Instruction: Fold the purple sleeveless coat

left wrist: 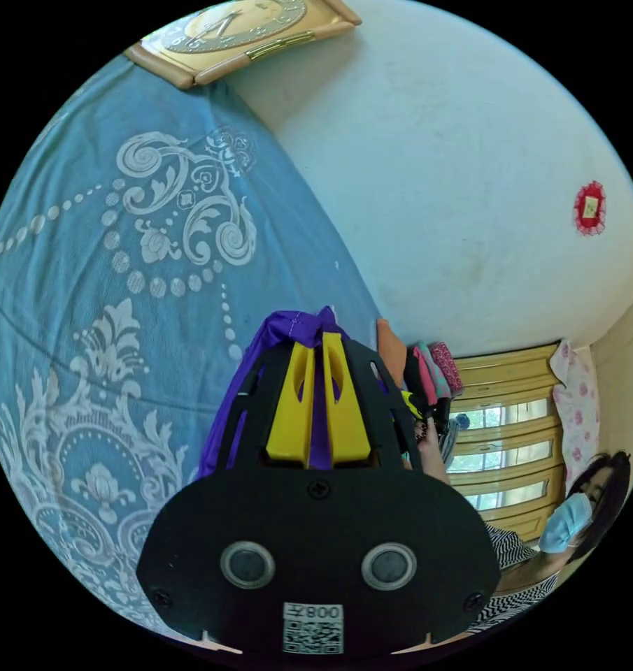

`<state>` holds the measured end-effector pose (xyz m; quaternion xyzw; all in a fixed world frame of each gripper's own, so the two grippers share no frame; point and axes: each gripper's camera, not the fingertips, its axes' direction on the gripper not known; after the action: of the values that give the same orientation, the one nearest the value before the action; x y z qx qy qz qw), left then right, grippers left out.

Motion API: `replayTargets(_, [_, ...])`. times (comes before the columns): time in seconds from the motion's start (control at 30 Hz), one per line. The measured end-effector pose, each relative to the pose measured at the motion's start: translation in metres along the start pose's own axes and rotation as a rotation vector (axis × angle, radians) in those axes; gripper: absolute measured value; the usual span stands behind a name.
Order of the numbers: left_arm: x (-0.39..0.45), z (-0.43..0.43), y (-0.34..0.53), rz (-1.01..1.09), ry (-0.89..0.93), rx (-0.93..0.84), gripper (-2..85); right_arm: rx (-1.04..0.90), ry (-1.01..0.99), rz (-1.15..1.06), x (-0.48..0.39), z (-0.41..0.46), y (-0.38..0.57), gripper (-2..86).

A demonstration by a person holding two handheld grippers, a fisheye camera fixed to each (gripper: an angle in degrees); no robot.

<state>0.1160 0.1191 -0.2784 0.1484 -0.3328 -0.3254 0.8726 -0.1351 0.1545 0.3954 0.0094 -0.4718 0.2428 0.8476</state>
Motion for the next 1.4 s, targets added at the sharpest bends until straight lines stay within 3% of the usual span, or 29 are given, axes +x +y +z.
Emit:
replayTargets(0.37, [0.050,-0.005,-0.072,0.004,-0.049,0.019,5.8,-0.013,0.020,0.063,-0.014,0.042,-0.086,2.0])
replayTargets(0.63, [0.106,-0.050,-0.083,0.138,0.025,0.105,9.0,0.128,0.005,0.048,-0.070,0.020,-0.104,2.7])
replayTargets(0.8, [0.150,-0.035,-0.073,0.252,0.022,-0.065,8.2,0.135,-0.030,-0.102,-0.145,0.028,-0.103,2.1])
replayTargets(0.9, [0.182,-0.009,-0.068,0.356,-0.078,-0.192,7.7,-0.013,0.055,-0.244,-0.210,0.075,-0.100,1.4])
replayTargets(1.07, [0.220,0.031,-0.074,0.452,-0.423,-0.284,3.7,-0.200,0.449,-0.395,-0.283,0.161,-0.100,0.2])
replayTargets(1.13, [0.227,0.035,-0.077,0.467,-0.451,-0.271,2.1,-0.181,0.560,-0.454,-0.306,0.181,-0.095,0.0])
replayTargets(1.4, [0.250,0.027,-0.072,0.457,-0.455,-0.243,0.4,-0.183,0.646,-0.524,-0.375,0.185,-0.089,0.1])
